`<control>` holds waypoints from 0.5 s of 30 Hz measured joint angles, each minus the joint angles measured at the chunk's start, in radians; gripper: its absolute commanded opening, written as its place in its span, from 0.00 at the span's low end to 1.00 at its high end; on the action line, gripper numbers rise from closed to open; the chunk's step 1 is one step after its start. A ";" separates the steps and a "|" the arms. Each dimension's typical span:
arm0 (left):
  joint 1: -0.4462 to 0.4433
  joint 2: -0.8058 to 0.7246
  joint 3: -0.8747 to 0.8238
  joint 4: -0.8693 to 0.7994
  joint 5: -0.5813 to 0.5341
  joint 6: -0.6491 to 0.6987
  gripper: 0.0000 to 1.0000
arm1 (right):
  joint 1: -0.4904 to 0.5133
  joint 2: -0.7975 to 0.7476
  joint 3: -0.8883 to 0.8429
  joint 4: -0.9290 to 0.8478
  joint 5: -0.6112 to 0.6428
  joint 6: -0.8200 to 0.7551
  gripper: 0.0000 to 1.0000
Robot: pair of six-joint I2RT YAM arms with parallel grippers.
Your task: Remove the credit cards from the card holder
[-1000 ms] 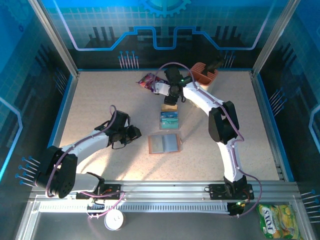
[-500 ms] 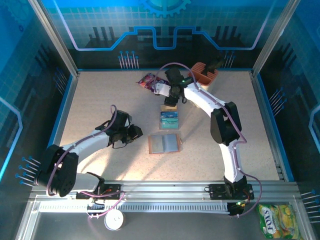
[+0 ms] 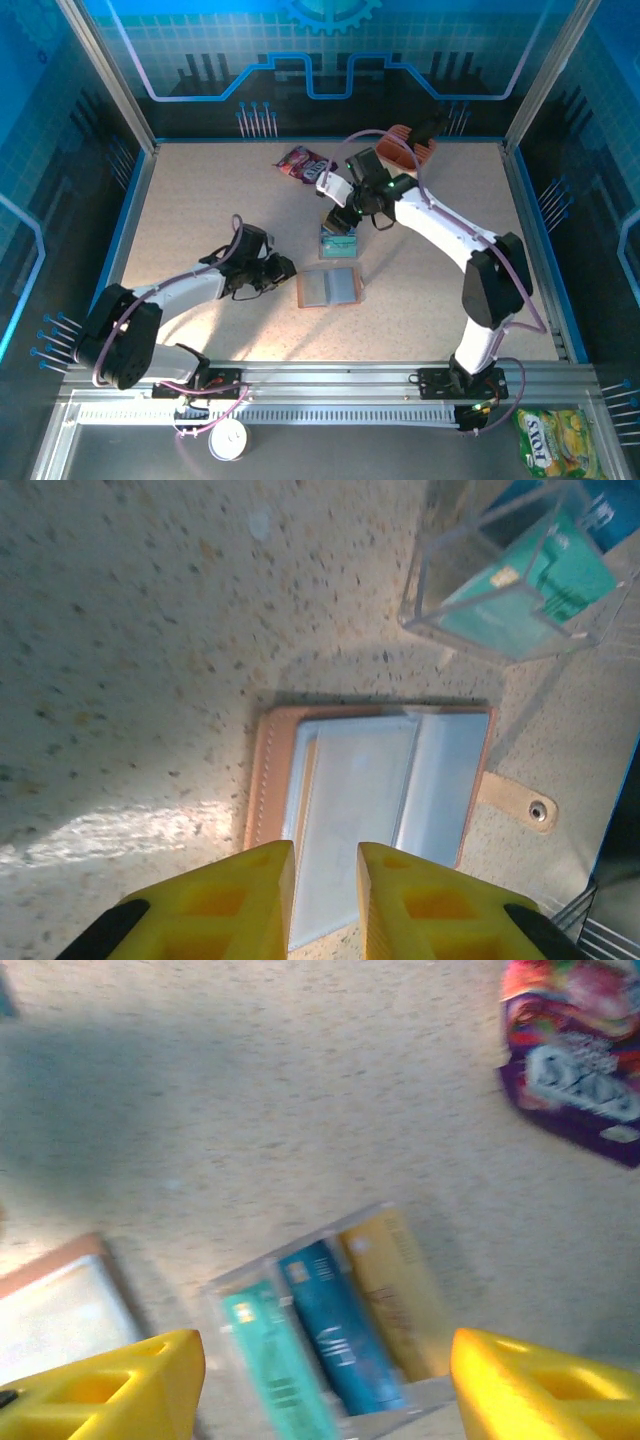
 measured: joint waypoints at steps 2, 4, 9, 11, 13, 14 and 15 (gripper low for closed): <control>-0.028 0.001 -0.005 0.002 -0.003 -0.008 0.21 | 0.007 -0.049 -0.088 0.053 -0.044 0.087 0.65; -0.050 0.001 -0.012 0.006 -0.008 -0.020 0.20 | 0.011 -0.097 -0.176 0.109 -0.083 0.180 0.62; -0.090 0.001 -0.055 0.028 -0.021 -0.057 0.14 | 0.012 -0.187 -0.372 0.268 -0.168 0.432 0.52; -0.107 0.001 -0.062 0.032 -0.026 -0.070 0.13 | 0.012 -0.198 -0.420 0.316 -0.189 0.521 0.48; -0.121 0.001 -0.066 0.040 -0.029 -0.078 0.12 | 0.014 -0.199 -0.455 0.359 -0.210 0.606 0.46; -0.127 0.002 -0.067 0.047 -0.033 -0.080 0.11 | 0.016 -0.199 -0.471 0.378 -0.219 0.648 0.45; -0.131 0.002 -0.069 0.051 -0.035 -0.083 0.11 | 0.020 -0.198 -0.482 0.393 -0.229 0.690 0.44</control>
